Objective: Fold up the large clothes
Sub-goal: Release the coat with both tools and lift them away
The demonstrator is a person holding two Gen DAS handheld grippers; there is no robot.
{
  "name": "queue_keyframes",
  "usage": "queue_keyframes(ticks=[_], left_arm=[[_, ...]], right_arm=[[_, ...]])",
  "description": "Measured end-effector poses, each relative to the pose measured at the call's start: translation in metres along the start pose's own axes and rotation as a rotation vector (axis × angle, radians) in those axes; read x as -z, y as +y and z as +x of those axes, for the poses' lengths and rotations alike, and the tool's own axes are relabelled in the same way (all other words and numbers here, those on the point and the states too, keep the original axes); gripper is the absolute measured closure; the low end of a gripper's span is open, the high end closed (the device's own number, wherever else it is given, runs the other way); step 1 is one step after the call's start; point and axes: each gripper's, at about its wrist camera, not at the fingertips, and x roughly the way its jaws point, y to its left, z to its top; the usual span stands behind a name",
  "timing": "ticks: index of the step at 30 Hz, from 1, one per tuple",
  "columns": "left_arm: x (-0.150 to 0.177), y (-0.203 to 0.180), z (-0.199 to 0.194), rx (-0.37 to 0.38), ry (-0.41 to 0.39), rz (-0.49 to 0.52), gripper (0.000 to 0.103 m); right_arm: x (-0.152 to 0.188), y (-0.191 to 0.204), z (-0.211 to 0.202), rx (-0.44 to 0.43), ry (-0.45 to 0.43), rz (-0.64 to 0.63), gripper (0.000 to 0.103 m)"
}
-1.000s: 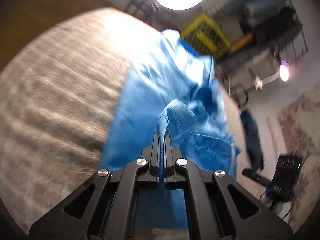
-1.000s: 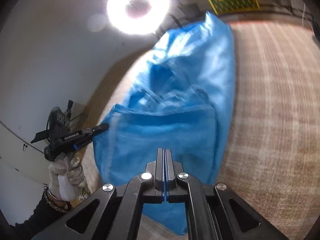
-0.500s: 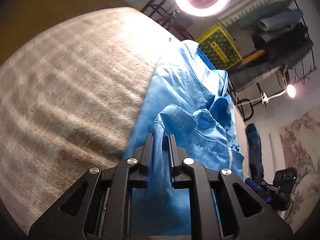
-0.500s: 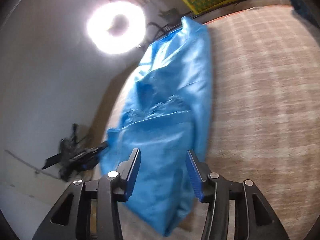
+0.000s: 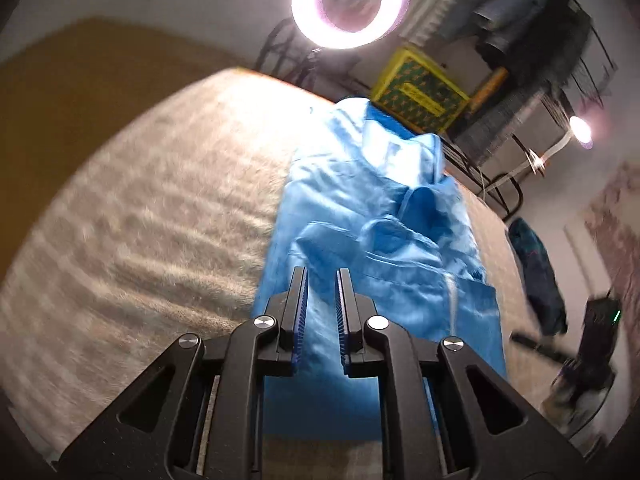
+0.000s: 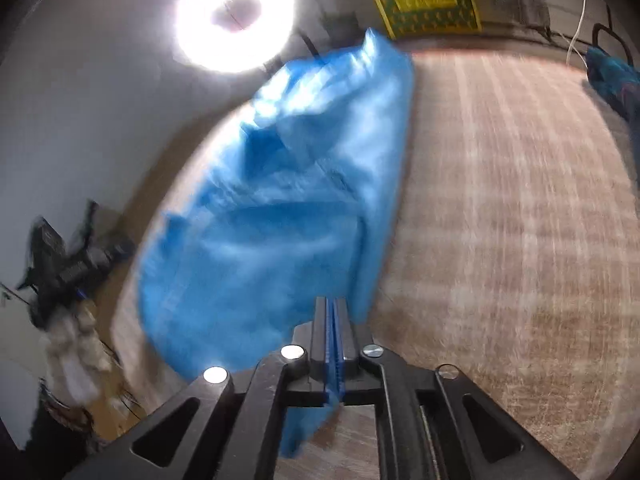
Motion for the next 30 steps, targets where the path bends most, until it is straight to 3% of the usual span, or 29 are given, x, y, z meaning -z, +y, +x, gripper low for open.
queue_keyframes(ticks=[1, 2, 3, 6, 8, 9, 10, 12, 15, 17, 18, 19, 20, 23, 25, 28, 30], left_arm=[[0.002, -0.006, -0.001, 0.009, 0.004, 0.025, 0.092], [0.002, -0.009, 0.002, 0.018, 0.012, 0.032, 0.092], [0.004, -0.013, 0.006, 0.029, 0.03, 0.04, 0.092], [0.009, -0.019, 0.014, 0.044, 0.065, 0.07, 0.092], [0.012, -0.023, 0.018, 0.06, 0.084, 0.086, 0.092], [0.014, -0.025, 0.019, 0.072, 0.088, 0.092, 0.092], [0.014, -0.028, 0.02, 0.081, 0.089, 0.098, 0.092], [0.015, -0.031, 0.022, 0.084, 0.092, 0.115, 0.092], [0.018, -0.026, 0.04, 0.006, 0.129, 0.131, 0.092], [0.023, -0.007, 0.056, -0.052, 0.182, 0.06, 0.092], [0.023, 0.0, 0.059, -0.056, 0.189, 0.026, 0.092], [0.022, 0.005, 0.057, -0.046, 0.177, -0.013, 0.092], [0.02, 0.004, 0.054, -0.045, 0.162, -0.021, 0.092], [0.012, -0.015, 0.037, -0.032, 0.076, 0.025, 0.092], [0.009, -0.03, 0.033, 0.005, 0.056, 0.055, 0.092], [0.013, -0.048, 0.049, 0.019, 0.101, 0.096, 0.092], [0.017, -0.047, 0.064, -0.003, 0.14, 0.09, 0.092]], right_arm=[[-0.002, 0.007, -0.005, -0.018, -0.023, -0.034, 0.042], [-0.004, 0.012, -0.006, -0.008, -0.038, -0.056, 0.033], [-0.005, 0.016, -0.005, 0.022, -0.05, -0.072, 0.032], [-0.008, 0.013, 0.015, 0.03, 0.002, -0.032, 0.034], [-0.007, 0.003, 0.029, -0.01, 0.045, 0.031, 0.053], [-0.006, 0.0, 0.033, -0.04, 0.061, 0.053, 0.083], [-0.005, -0.003, 0.035, -0.067, 0.073, 0.068, 0.093], [-0.002, 0.003, 0.031, -0.039, 0.055, 0.037, 0.102], [0.001, 0.007, 0.03, 0.079, 0.06, -0.033, 0.102], [0.004, 0.007, 0.035, 0.074, 0.069, -0.051, 0.1], [0.004, 0.008, 0.031, 0.055, 0.067, -0.052, 0.091], [0.002, 0.01, 0.027, 0.053, 0.057, -0.056, 0.075], [-0.001, 0.014, 0.022, 0.057, 0.032, -0.072, 0.068], [-0.007, 0.03, 0.0, 0.128, -0.085, -0.155, 0.069], [-0.01, 0.034, -0.002, 0.084, -0.096, -0.171, 0.073], [-0.01, 0.042, 0.012, 0.025, -0.071, -0.182, 0.074], [-0.004, 0.053, 0.028, 0.063, -0.035, -0.228, 0.074]])
